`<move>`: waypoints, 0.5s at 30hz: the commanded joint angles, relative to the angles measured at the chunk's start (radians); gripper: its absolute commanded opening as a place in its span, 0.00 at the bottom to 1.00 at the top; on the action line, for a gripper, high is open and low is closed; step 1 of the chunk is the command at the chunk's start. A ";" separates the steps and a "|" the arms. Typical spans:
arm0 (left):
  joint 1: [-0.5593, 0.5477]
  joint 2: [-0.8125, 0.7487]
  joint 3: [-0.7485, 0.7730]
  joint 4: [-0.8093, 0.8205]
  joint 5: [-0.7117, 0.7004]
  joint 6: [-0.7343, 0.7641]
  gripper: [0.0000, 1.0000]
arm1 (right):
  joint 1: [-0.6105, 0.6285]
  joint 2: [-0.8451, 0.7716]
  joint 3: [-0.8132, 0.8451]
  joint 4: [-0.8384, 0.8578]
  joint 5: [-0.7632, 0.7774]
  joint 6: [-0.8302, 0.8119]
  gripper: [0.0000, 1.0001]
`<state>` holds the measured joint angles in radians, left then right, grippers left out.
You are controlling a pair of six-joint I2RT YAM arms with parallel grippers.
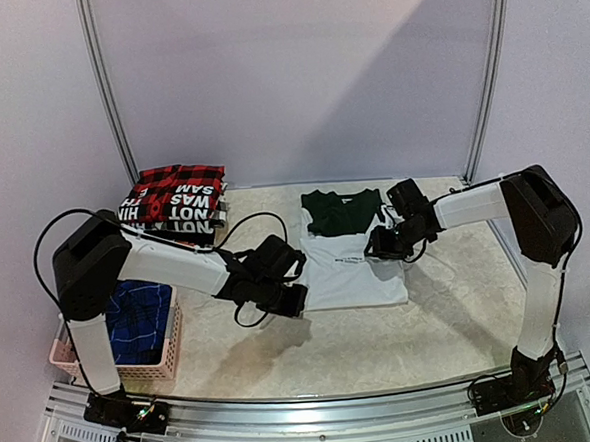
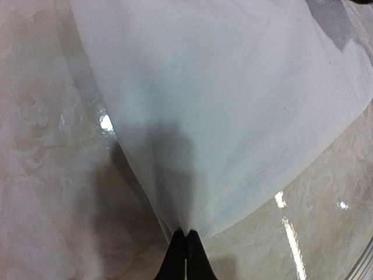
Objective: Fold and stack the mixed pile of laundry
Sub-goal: Smooth out the 2/3-rectangle-folded T-shirt at the center of the board.
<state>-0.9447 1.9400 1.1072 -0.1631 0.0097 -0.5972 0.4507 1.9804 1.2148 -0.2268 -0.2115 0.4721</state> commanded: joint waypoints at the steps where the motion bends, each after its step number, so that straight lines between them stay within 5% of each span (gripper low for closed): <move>1: -0.031 -0.013 -0.032 -0.058 -0.007 -0.014 0.00 | -0.011 -0.063 -0.028 -0.048 -0.011 -0.004 0.49; 10: -0.061 -0.057 -0.083 -0.022 -0.055 -0.042 0.04 | 0.030 -0.223 -0.110 -0.048 -0.037 -0.010 0.63; 15: -0.075 -0.097 -0.156 0.027 -0.072 -0.061 0.21 | 0.053 -0.421 -0.309 -0.051 0.056 0.054 0.69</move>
<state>-0.9958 1.8721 1.0103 -0.1314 -0.0406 -0.6395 0.4843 1.6855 1.0309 -0.2512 -0.2249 0.4755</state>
